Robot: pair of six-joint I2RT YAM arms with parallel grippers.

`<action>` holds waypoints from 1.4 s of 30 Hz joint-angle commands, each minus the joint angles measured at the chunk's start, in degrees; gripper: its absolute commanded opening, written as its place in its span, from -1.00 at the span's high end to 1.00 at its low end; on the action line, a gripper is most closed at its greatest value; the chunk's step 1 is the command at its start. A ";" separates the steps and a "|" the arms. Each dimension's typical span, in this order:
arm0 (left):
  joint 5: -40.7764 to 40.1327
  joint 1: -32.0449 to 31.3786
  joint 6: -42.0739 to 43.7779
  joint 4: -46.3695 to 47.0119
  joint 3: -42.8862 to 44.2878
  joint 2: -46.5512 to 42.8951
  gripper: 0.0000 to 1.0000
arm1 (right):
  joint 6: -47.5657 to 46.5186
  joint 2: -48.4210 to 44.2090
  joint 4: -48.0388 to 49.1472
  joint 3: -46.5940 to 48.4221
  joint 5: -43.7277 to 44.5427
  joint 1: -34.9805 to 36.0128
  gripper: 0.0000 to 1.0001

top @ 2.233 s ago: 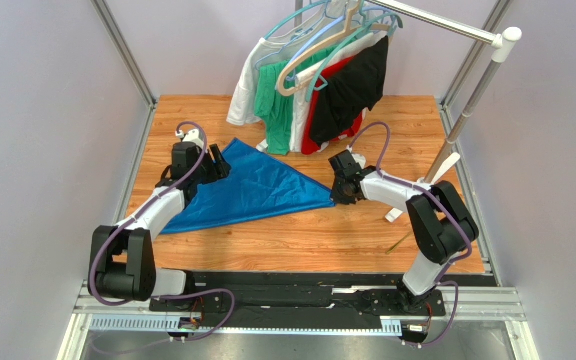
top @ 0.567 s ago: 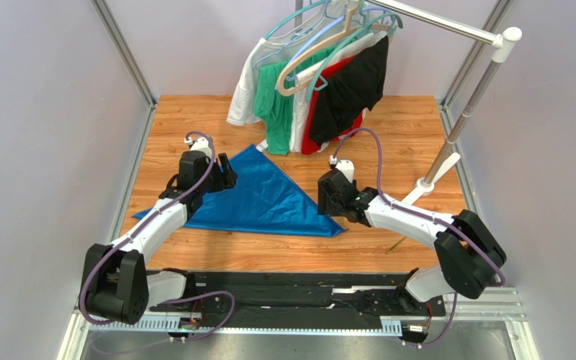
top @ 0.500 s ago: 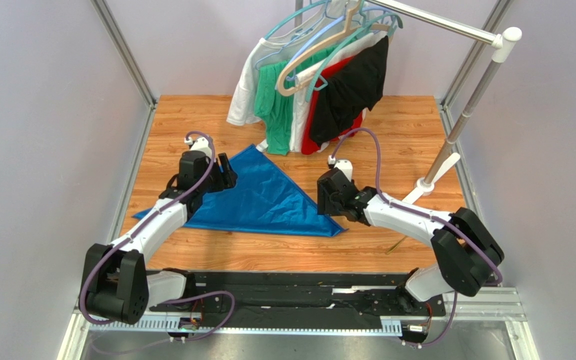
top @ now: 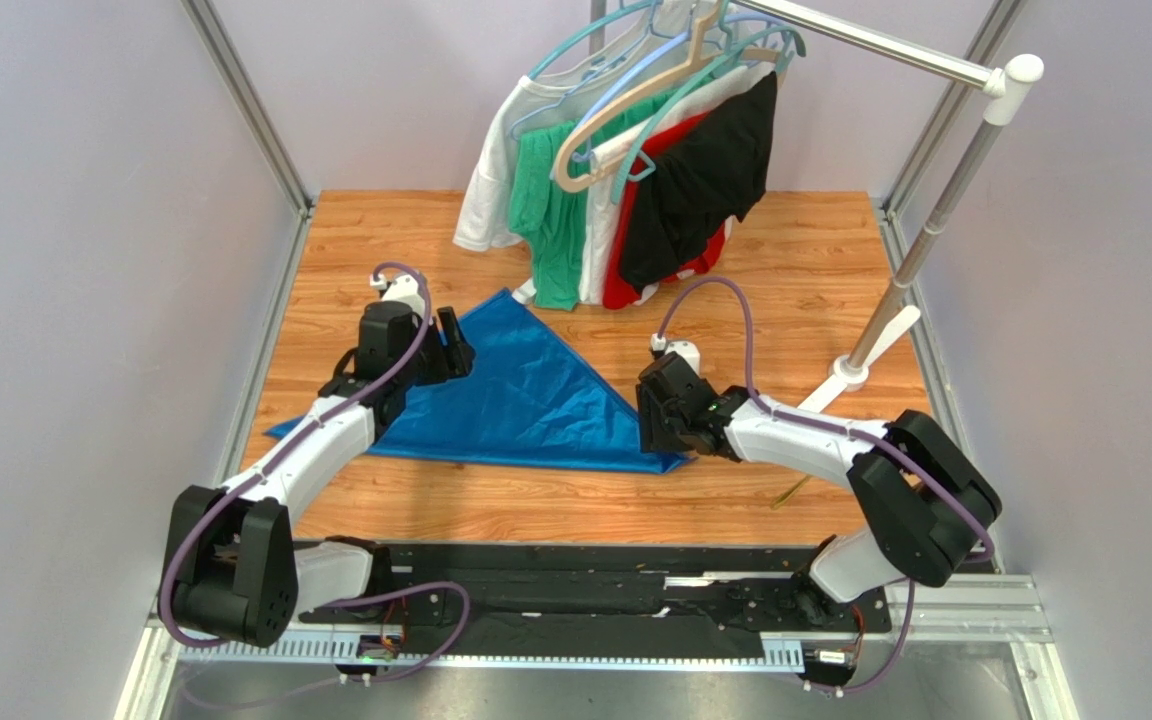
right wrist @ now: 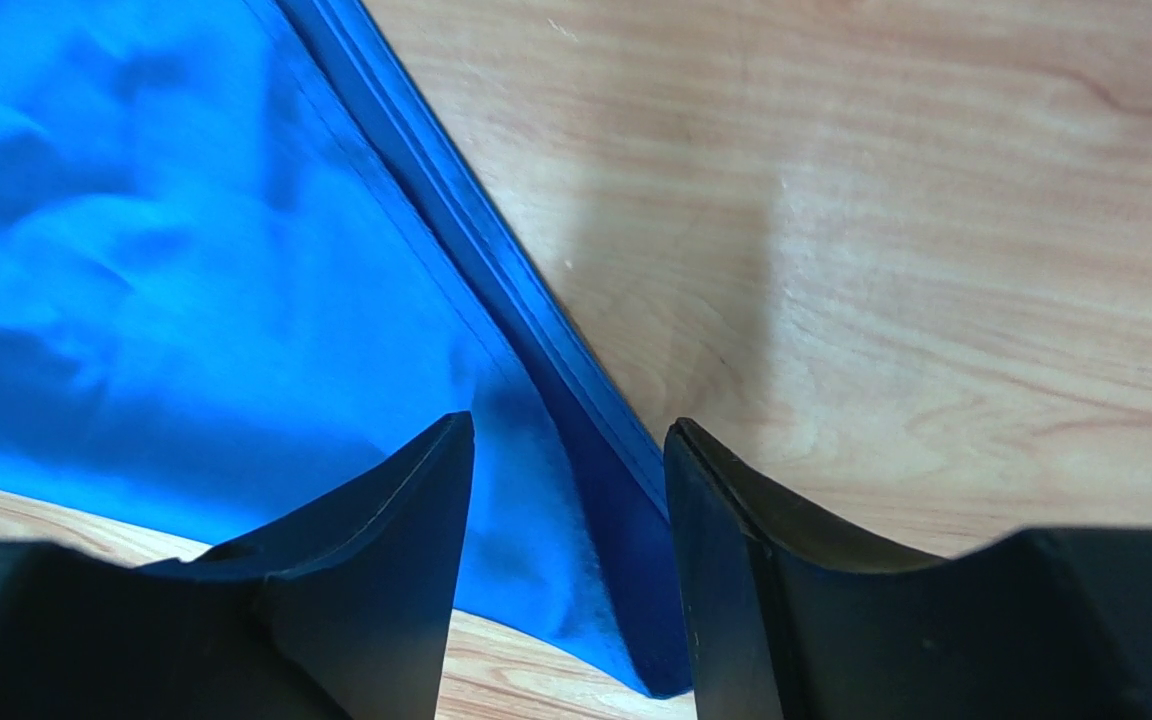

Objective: Fold the napkin, place the utensils inside, and roll it up
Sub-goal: Fold the napkin

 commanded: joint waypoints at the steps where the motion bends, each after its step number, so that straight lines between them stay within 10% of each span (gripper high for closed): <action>1: 0.68 -0.14 0.81 1.12 1.77 -0.02 -0.43 | 0.39 -1.63 1.28 -0.92 0.07 -0.14 -0.04; 29: 0.42 -0.14 0.90 0.51 1.42 -1.33 -0.43 | 0.74 -0.66 -0.48 -0.92 -1.16 -0.14 0.35; 42: 0.33 -0.14 1.07 0.42 1.59 -1.34 -0.43 | 0.30 1.27 -0.22 0.04 -1.16 -0.14 0.87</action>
